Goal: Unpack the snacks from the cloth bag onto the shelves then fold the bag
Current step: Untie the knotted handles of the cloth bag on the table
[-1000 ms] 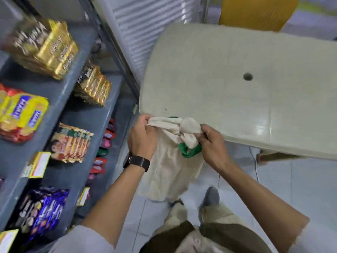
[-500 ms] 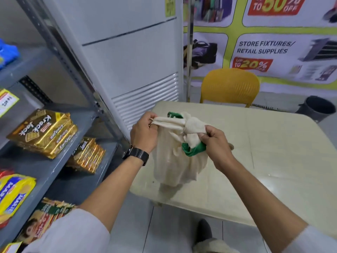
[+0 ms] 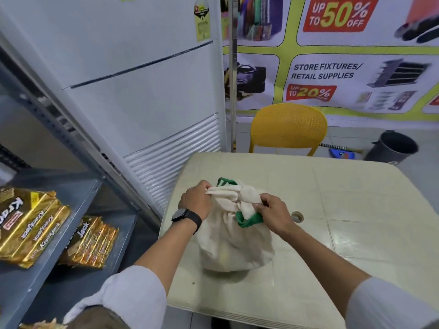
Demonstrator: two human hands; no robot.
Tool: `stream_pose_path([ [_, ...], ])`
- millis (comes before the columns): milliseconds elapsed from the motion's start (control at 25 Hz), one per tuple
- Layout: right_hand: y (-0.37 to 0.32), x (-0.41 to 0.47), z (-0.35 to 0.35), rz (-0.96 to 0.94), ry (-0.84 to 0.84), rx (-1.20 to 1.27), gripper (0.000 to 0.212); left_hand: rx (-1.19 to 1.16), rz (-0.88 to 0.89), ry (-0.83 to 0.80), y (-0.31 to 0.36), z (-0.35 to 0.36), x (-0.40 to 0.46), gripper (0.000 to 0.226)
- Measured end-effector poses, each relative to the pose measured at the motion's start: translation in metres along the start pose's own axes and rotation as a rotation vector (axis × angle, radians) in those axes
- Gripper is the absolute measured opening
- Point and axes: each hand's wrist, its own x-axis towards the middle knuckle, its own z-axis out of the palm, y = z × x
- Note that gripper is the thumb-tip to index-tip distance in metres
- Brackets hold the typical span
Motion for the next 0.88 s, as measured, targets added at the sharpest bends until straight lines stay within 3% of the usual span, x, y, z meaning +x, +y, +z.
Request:
stream_pose_path([
  [120, 0.004, 0.004, 0.000, -0.047, -0.081, -0.161, 0.056, 0.174, 0.179, -0.218, -0.001, 0.004, 0.006, 0.069],
  [160, 0.003, 0.006, 0.001, -0.106, -0.101, -0.254, 0.064, 0.219, 0.232, -0.243, 0.004, 0.007, 0.007, 0.070],
  [200, -0.002, 0.009, 0.001, -0.162, -0.100, -0.325, 0.061, 0.245, 0.278, -0.226, 0.010, 0.010, 0.009, 0.060],
  [280, -0.011, 0.018, 0.002, -0.258, -0.015, -0.405, 0.035, 0.217, 0.302, -0.127, 0.017, 0.015, 0.014, 0.037],
  [360, -0.010, 0.022, -0.004, -0.309, 0.114, -0.350, 0.017, 0.107, 0.177, 0.013, 0.012, 0.013, 0.017, 0.034],
  [480, 0.018, 0.019, -0.024, -0.231, 0.283, -0.137, 0.012, 0.008, -0.044, 0.188, -0.012, 0.009, 0.012, 0.039],
  [640, 0.047, 0.013, -0.042, 0.008, 0.414, 0.073, 0.011, -0.135, -0.390, 0.195, -0.028, 0.024, -0.003, 0.042],
  [720, 0.049, 0.012, -0.037, 0.031, 0.388, 0.024, 0.011, -0.108, -0.516, 0.161, -0.023, 0.033, -0.010, 0.030],
  [760, 0.047, 0.012, -0.034, -0.022, 0.347, -0.074, 0.011, -0.039, -0.463, 0.117, -0.019, 0.037, -0.011, 0.021],
  [800, 0.043, 0.012, -0.032, -0.111, 0.298, -0.198, 0.015, 0.036, -0.327, 0.068, -0.014, 0.041, -0.010, 0.030],
  [880, 0.029, 0.018, -0.031, -0.348, 0.201, -0.446, 0.046, 0.100, -0.022, -0.013, -0.002, 0.043, -0.005, 0.061],
])
